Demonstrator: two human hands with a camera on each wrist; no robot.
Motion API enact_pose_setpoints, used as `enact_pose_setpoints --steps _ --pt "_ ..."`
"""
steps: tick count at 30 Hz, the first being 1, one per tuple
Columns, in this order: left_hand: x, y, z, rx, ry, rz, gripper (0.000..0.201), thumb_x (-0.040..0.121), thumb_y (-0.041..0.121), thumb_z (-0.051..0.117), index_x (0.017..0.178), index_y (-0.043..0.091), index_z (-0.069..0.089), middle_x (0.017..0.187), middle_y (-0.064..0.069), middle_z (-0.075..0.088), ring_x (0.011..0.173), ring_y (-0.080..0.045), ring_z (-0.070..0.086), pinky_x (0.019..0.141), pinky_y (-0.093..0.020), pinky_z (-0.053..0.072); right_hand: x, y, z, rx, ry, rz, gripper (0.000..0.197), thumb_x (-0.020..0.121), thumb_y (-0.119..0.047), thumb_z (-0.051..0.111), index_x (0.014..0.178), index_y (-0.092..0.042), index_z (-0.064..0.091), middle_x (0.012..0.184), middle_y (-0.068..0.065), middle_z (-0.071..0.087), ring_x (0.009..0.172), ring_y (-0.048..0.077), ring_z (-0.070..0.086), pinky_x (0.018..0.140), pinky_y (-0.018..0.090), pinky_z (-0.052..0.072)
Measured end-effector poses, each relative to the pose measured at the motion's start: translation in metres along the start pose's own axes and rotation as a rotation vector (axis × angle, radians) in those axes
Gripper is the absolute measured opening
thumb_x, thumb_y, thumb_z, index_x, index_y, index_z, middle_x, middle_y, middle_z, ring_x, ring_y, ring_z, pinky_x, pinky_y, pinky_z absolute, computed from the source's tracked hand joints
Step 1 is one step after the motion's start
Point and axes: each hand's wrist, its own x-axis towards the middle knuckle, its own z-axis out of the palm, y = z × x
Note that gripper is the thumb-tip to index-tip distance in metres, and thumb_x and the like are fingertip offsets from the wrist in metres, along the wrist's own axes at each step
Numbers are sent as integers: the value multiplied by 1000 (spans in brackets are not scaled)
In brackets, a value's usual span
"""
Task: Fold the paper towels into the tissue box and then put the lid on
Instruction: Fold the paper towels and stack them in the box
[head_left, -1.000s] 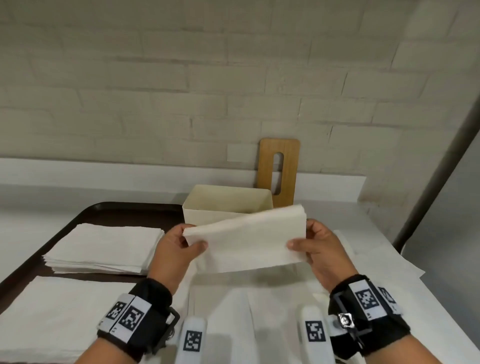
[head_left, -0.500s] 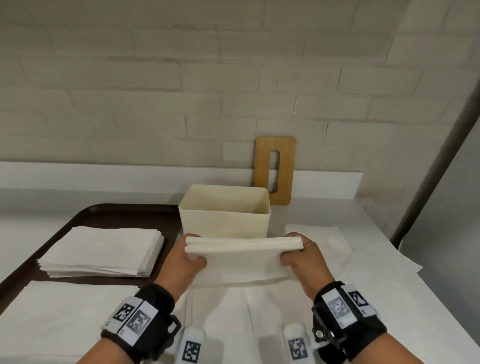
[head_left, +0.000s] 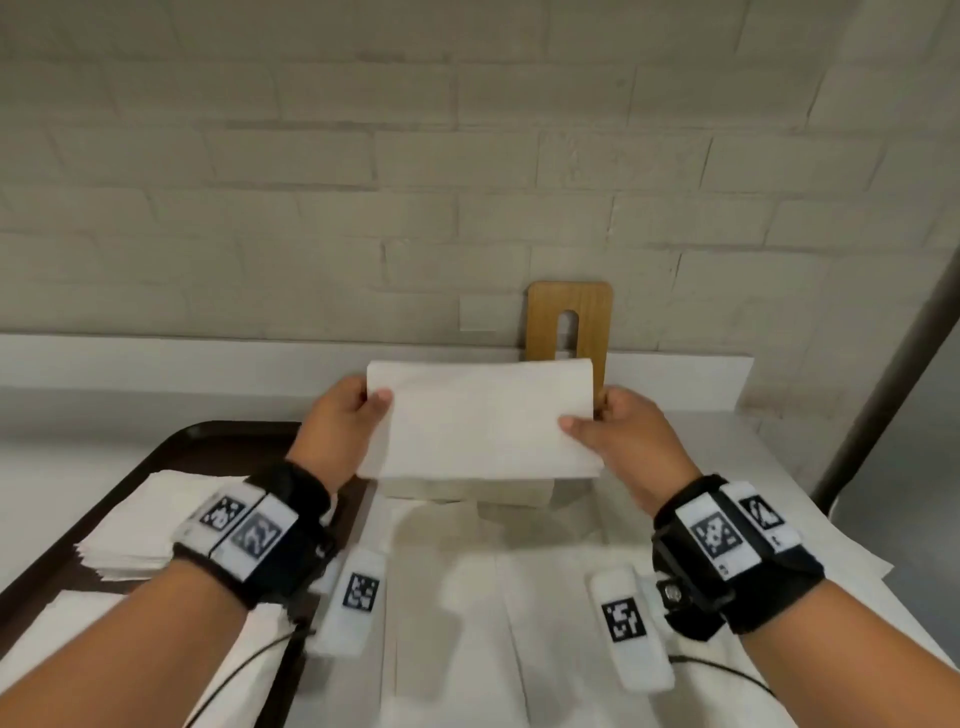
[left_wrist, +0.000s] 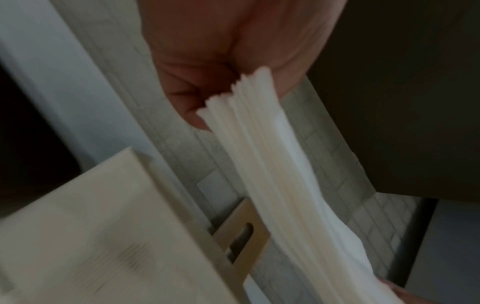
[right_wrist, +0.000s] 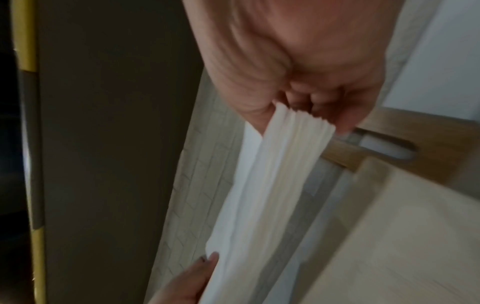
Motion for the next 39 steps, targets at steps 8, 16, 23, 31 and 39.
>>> enact_pose_setpoints --steps 8,16,23,31,39 --pt "81 0 15 361 107 -30 14 85 5 57 93 11 47 83 -5 56 87 -27 53 73 -27 36 62 0 28 -296 242 -40 32 82 -17 65 68 -21 36 67 -7 44 72 21 47 77 35 41" --pt "96 -37 49 928 -336 -107 39 92 1 39 126 11 55 140 -9 46 129 -24 44 106 -26 31 76 39 50 -997 2 -22 19 84 -17 46 83 -35 47 97 -6 64 98 19 55 76 36 22" --pt "97 -51 65 1224 -401 -62 31 91 9 35 111 8 58 119 -8 59 112 -27 55 94 -32 38 84 35 56 -1244 -165 29 28 85 -20 41 95 -27 66 94 -3 64 96 22 55 98 48 30" --pt "83 -36 48 887 -218 18 31 88 12 42 114 14 61 123 -10 50 112 -27 52 95 -33 42 61 21 50 -1094 -4 -268 23 89 -23 47 99 -20 68 103 5 57 100 28 52 83 37 36" --pt "4 -18 29 810 -356 -96 31 90 25 53 114 6 56 121 -13 60 105 -28 60 82 -28 44 0 -1 59 -674 -556 178 27 86 -27 64 96 -3 63 80 5 64 66 18 58 53 23 44"
